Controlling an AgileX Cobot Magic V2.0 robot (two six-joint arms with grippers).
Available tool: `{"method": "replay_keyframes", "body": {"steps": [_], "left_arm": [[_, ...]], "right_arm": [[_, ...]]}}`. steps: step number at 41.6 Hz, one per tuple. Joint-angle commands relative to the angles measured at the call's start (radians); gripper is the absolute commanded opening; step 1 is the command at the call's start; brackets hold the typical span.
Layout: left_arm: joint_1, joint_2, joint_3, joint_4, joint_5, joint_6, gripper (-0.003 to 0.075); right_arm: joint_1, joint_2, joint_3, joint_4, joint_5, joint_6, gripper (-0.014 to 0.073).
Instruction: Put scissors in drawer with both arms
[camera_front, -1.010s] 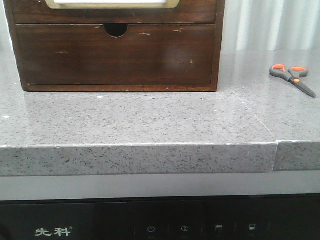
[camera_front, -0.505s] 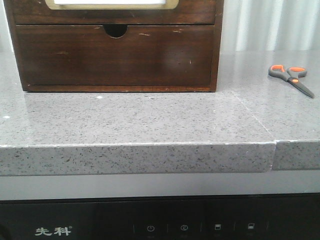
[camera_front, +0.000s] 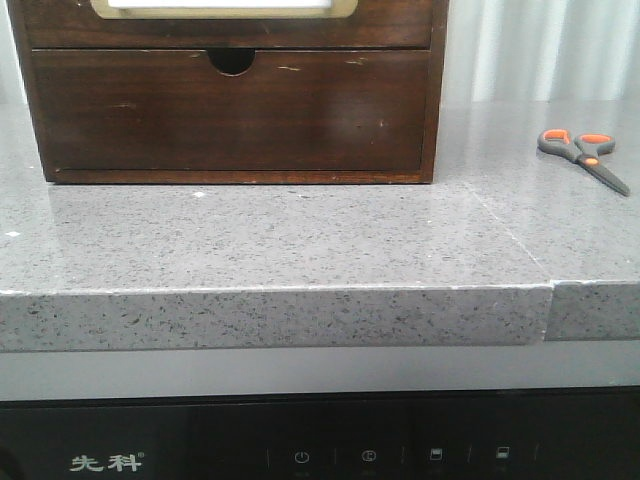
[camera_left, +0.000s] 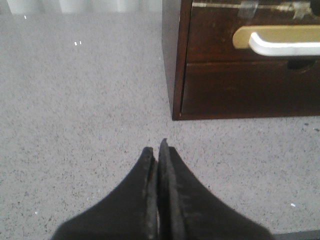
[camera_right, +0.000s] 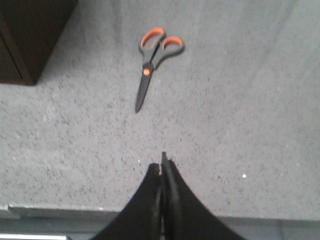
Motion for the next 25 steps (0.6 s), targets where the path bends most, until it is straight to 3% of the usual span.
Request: {"method": "replay_keyframes", "body": {"steps": [1, 7, 11, 14, 18, 21, 25], "left_arm": [[0.001, 0.038, -0.028, -0.027, -0.057, -0.008, -0.0020], [0.001, 0.072, -0.026, -0.049, -0.055, -0.008, -0.0020], [0.001, 0.092, -0.026, -0.080, -0.056, -0.008, 0.0031], [0.001, 0.109, -0.026, -0.110, -0.064, -0.008, 0.0148], [0.001, 0.133, -0.024, -0.169, -0.081, -0.008, 0.0368], [0.001, 0.156, -0.024, -0.229, -0.088, -0.008, 0.0512], [0.001, 0.200, -0.024, -0.334, -0.089, -0.008, 0.0578]], "right_arm": [[-0.005, 0.048, -0.016, -0.021, -0.061, 0.002, -0.0059], [-0.005, 0.101, -0.015, -0.026, -0.053, -0.005, 0.0014], [-0.005, 0.124, -0.015, -0.026, -0.046, -0.013, 0.0204], [-0.005, 0.126, -0.015, -0.026, -0.045, -0.018, 0.0379], [-0.005, 0.126, -0.013, -0.026, -0.052, -0.018, 0.0545], [-0.005, 0.126, -0.012, -0.026, -0.053, -0.018, 0.0589], [-0.005, 0.126, -0.012, -0.026, -0.053, -0.018, 0.0577]]}}
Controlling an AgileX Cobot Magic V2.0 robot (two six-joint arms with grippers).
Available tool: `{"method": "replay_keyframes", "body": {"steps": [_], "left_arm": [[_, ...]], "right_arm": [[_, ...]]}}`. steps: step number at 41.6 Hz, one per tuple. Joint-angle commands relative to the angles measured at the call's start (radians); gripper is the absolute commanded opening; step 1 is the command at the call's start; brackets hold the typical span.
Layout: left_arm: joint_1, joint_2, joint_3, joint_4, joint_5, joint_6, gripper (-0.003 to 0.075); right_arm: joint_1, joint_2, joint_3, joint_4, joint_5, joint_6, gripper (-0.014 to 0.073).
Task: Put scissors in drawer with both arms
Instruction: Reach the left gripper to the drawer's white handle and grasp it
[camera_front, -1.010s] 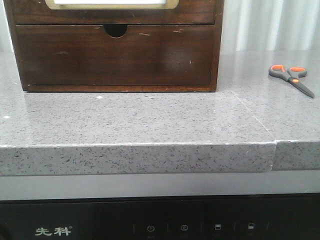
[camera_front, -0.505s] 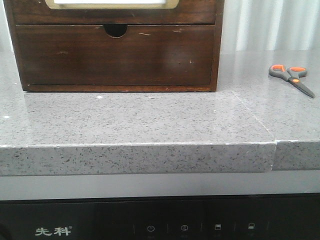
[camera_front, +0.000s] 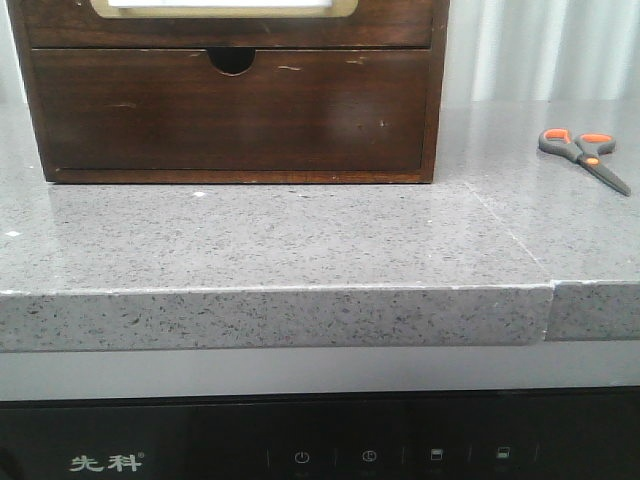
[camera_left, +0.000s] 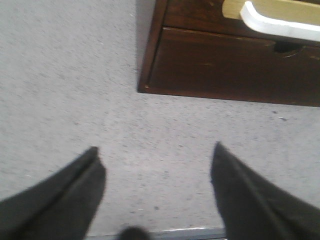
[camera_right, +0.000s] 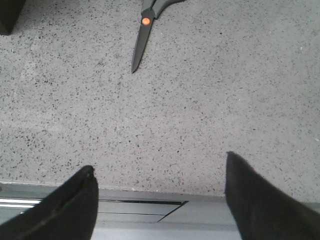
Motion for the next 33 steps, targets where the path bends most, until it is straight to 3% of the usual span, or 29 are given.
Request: {"method": "replay_keyframes", "body": {"steps": [1, 8, 19, 28, 33], "left_arm": [[0.001, 0.045, -0.024, -0.148, -0.076, -0.008, 0.0578], [0.001, 0.129, -0.024, -0.480, -0.111, 0.045, 0.0577], [0.001, 0.279, -0.024, -1.129, -0.095, 0.482, 0.0577], [0.001, 0.411, -0.029, -1.461, 0.008, 0.705, 0.0573], [0.001, 0.492, -0.054, -1.580, 0.099, 0.754, 0.0536]], "right_arm": [[-0.005, 0.001, -0.024, -0.014, -0.064, -0.008, 0.0577], [-0.005, 0.001, -0.024, -0.014, -0.064, -0.008, 0.0573], [-0.005, 0.001, -0.024, -0.014, -0.064, -0.008, 0.0573], [-0.005, 0.001, -0.024, -0.014, -0.064, -0.008, 0.0573], [-0.005, 0.001, -0.024, -0.014, -0.064, -0.008, 0.0573]]}}
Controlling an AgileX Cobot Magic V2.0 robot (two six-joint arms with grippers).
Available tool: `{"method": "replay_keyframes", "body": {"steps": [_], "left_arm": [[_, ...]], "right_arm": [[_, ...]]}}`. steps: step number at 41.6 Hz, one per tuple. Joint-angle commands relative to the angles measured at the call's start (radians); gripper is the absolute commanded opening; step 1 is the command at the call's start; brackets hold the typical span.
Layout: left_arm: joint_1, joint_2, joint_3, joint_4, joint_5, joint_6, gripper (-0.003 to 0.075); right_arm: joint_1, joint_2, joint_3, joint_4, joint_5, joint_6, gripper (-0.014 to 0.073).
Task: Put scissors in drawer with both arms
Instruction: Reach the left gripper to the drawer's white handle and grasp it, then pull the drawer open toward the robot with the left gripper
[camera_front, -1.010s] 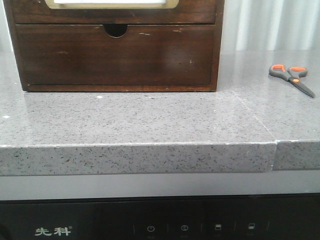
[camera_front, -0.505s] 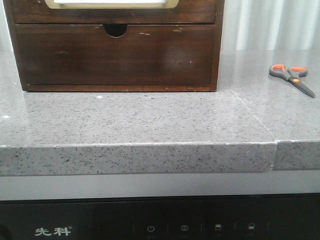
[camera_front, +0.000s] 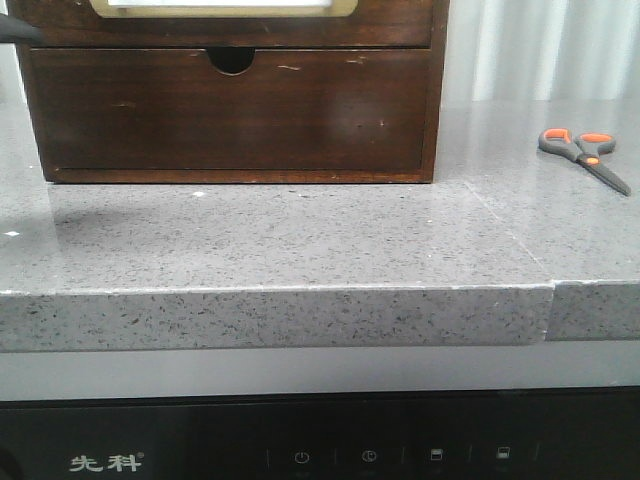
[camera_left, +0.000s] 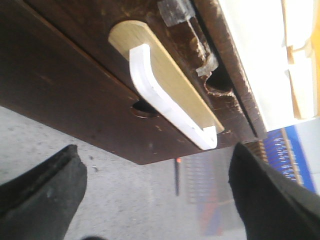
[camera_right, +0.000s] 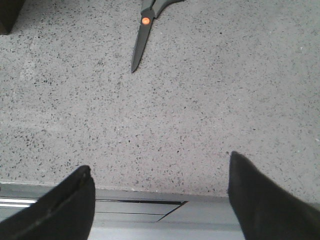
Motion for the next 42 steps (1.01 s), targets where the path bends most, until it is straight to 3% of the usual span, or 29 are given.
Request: {"method": "replay_keyframes", "body": {"steps": [1, 11, 30, 42], "left_arm": [[0.001, 0.045, -0.064, -0.143, 0.107, 0.050, 0.0526], [0.001, 0.201, -0.175, -0.143, 0.181, 0.044, 0.0450], [0.001, 0.318, -0.285, -0.143, 0.169, 0.020, 0.0430], [0.005, 0.320, -0.285, -0.143, 0.212, 0.020, 0.0138]], "right_arm": [[-0.005, 0.001, -0.024, -0.014, -0.064, -0.006, 0.0573], [-0.005, 0.001, -0.024, -0.014, -0.064, -0.006, 0.0573], [-0.005, 0.001, -0.024, -0.014, -0.064, -0.006, 0.0573], [-0.005, 0.001, -0.024, -0.014, -0.064, -0.006, 0.0573]]}}
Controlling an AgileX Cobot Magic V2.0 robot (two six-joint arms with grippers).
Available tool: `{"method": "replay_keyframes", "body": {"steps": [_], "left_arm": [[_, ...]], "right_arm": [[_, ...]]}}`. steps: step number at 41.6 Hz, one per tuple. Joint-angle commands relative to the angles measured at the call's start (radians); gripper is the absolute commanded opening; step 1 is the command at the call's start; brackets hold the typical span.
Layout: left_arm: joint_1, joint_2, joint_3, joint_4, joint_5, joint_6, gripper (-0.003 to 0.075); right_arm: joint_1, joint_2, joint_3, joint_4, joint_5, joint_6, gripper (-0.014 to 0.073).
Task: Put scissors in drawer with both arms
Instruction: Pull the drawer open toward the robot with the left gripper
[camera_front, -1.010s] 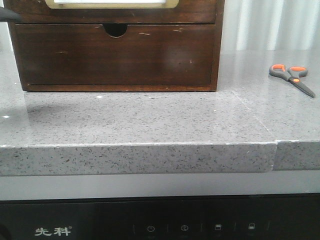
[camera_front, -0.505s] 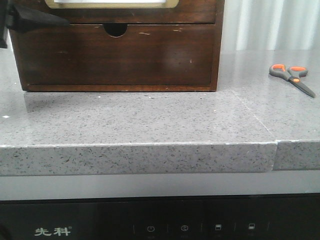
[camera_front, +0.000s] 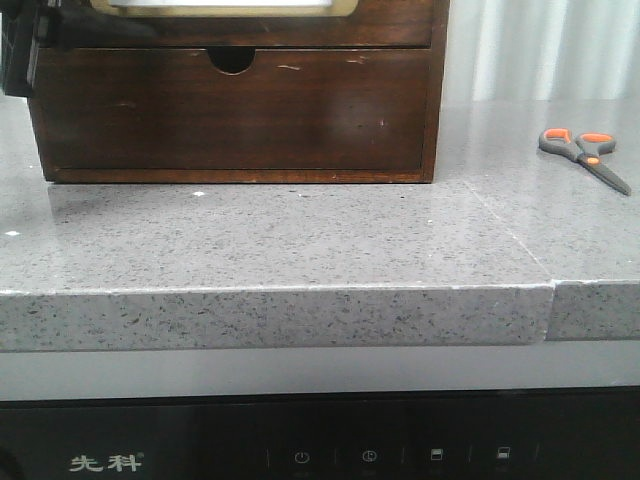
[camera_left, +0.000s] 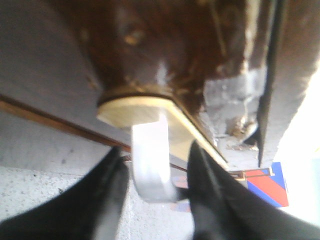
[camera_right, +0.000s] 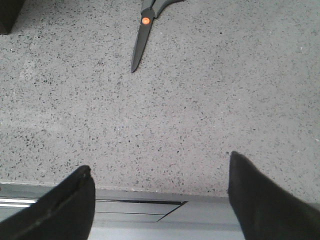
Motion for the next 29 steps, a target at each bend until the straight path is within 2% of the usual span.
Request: {"method": "replay_keyframes", "body": {"steps": [1, 10, 19, 29], "left_arm": [[0.005, -0.034, -0.035, -0.086, 0.054, -0.007, 0.0113], [0.005, -0.034, -0.035, -0.086, 0.105, -0.007, -0.0015], [0.005, -0.091, 0.012, -0.086, 0.149, 0.003, -0.0020], [0.005, -0.271, 0.233, -0.086, 0.151, 0.064, -0.0020]], "right_arm": [[-0.005, 0.001, -0.024, -0.014, -0.064, -0.006, 0.0573], [-0.005, 0.001, -0.024, -0.014, -0.061, -0.006, 0.0573], [-0.005, 0.001, -0.024, -0.014, -0.053, -0.006, 0.0573], [-0.005, 0.001, -0.024, -0.014, -0.047, -0.006, 0.0573]]}}
